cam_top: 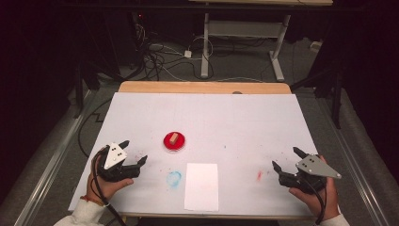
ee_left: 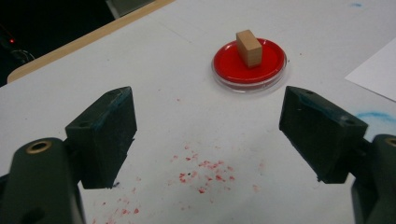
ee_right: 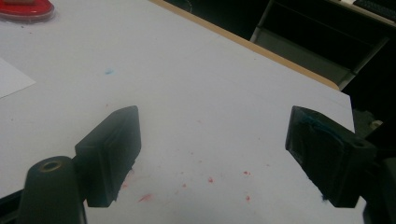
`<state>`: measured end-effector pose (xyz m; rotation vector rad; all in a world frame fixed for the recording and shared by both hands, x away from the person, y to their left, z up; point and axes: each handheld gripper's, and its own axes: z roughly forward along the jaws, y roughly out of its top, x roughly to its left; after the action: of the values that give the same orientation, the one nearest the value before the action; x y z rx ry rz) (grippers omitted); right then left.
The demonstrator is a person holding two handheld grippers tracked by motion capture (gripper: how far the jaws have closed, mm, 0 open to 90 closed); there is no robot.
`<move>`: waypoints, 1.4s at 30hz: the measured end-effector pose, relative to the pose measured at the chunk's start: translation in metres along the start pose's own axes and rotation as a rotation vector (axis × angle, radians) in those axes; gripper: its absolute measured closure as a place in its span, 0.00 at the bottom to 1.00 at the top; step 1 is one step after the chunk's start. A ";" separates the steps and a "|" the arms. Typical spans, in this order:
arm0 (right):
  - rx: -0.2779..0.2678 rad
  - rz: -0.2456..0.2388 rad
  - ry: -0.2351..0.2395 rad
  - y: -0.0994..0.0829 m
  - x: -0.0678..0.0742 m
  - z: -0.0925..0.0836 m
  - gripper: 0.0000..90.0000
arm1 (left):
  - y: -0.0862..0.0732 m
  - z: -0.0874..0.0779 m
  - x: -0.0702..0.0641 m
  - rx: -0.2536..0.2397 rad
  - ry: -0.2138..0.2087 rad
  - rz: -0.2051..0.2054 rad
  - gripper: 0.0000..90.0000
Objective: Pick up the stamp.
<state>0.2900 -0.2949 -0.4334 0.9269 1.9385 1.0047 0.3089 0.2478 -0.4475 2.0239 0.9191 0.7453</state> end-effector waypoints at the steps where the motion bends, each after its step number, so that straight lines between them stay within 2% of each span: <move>1: 0.000 0.000 0.000 0.000 0.000 0.000 0.21 | 0.000 0.000 0.000 0.001 -0.003 0.000 0.21; 4: 0.007 -0.004 0.002 0.000 0.001 0.001 0.21 | 0.001 -0.001 0.001 0.012 0.005 -0.006 0.21; 8: 0.008 -0.014 -0.001 0.001 0.003 0.001 0.21 | 0.007 -0.008 0.003 0.018 -0.012 -0.030 0.23; 10: 0.012 -0.017 -0.002 0.001 0.004 0.002 0.21 | 0.011 -0.009 0.004 0.044 0.001 -0.037 0.25; 13: 0.018 -0.023 -0.002 0.001 0.005 0.002 0.21 | 0.017 -0.009 0.005 0.068 -0.009 -0.049 0.25; 18: 0.017 -0.024 -0.008 0.000 0.004 0.001 0.21 | 0.028 -0.006 0.006 0.101 -0.005 -0.037 0.26; 24: 0.016 -0.015 -0.019 0.000 0.002 0.001 0.21 | 0.045 0.002 0.006 0.175 -0.011 -0.038 0.28; 26: 0.014 -0.018 -0.025 0.000 0.001 0.001 0.21 | 0.051 0.005 0.007 0.193 -0.030 -0.046 0.29; 28: 0.013 -0.021 -0.030 0.000 0.001 0.000 0.21 | 0.058 0.008 0.008 0.199 -0.027 -0.050 0.29; 31: 0.009 -0.011 -0.033 0.001 0.000 0.000 0.21 | 0.068 0.012 0.009 0.196 -0.040 -0.060 0.29; 35: 0.012 -0.018 -0.026 0.000 0.001 0.001 0.21 | 0.079 0.022 0.008 0.218 -0.061 -0.065 0.29; 38: 0.017 -0.022 -0.022 0.000 0.003 0.001 0.21 | 0.085 0.031 0.006 0.257 -0.075 -0.066 0.30; 40: 0.019 -0.021 -0.017 -0.001 0.003 0.002 0.21 | 0.088 0.037 0.004 0.306 -0.061 -0.071 0.31; 42: 0.023 -0.026 -0.014 -0.001 0.004 0.003 0.21 | 0.092 0.043 0.004 0.332 -0.085 -0.087 0.31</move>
<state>0.2908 -0.2913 -0.4368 0.9167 1.9494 0.9611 0.3752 0.1939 -0.3933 2.2645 1.1328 0.4788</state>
